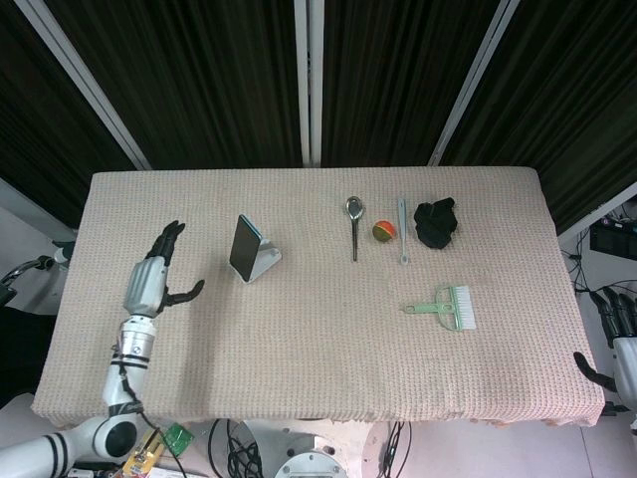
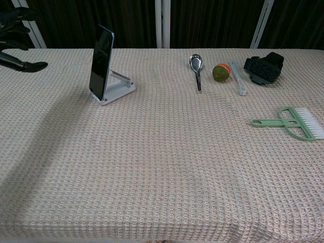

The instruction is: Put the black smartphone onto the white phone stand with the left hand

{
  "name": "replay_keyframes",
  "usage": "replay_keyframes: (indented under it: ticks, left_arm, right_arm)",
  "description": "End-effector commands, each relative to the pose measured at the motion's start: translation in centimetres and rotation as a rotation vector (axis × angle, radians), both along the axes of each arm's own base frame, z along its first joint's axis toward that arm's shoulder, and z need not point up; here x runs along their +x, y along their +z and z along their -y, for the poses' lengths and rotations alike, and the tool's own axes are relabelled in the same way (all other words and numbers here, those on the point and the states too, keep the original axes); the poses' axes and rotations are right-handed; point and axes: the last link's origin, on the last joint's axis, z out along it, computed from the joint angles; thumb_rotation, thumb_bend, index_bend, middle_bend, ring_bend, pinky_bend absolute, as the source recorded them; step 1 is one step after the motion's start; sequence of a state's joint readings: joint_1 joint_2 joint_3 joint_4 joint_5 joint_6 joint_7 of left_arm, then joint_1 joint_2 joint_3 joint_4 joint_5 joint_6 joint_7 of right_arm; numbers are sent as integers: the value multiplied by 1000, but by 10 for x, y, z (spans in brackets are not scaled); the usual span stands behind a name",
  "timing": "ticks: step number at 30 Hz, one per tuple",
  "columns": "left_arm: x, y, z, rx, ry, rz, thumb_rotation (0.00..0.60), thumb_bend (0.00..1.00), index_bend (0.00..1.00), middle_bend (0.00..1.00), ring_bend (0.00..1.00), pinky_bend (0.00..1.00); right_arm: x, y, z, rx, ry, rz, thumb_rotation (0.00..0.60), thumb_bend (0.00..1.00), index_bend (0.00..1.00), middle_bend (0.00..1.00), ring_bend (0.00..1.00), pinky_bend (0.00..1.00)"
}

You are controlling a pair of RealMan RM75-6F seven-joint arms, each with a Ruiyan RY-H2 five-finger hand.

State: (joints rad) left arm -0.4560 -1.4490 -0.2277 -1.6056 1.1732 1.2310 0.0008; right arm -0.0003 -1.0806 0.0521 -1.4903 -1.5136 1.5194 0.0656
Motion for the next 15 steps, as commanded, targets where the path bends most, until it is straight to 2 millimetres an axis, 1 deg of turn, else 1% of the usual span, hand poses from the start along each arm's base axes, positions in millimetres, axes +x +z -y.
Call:
replay_keyframes:
  ticks: [1, 2, 6, 7, 11, 15]
  left_arm:
    - [-51, 31, 48, -93, -29, -360, 460, 225, 18, 23, 60, 221]
    - [-58, 36, 57, -75, -37, -416, 394, 222, 23, 24, 60, 218]
    - [-80, 48, 88, -28, -13, -485, 257, 215, 37, 33, 60, 207]
    - [-84, 51, 94, -13, -6, -501, 240, 215, 38, 34, 60, 206]
    - [-96, 62, 114, 65, 12, -564, 231, 215, 38, 34, 60, 204]
    - [-103, 70, 123, 96, 10, -620, 237, 215, 39, 34, 60, 204]
  right_arm:
    - [-2, -8, -1, 26, 24, -11, 600, 171, 0, 0, 0, 0]
    - [-3, -10, -1, 28, 22, -16, 600, 169, 0, 0, 0, 0]
    - [-5, -14, -1, 32, 12, -27, 600, 167, 0, 0, 0, 0]
    - [-4, -14, -1, 33, 11, -27, 600, 167, 0, 0, 0, 0]
    - [-2, -16, 1, 34, 13, -27, 600, 168, 0, 0, 0, 0]
    - [1, -18, 3, 40, 23, -26, 600, 168, 0, 0, 0, 0]
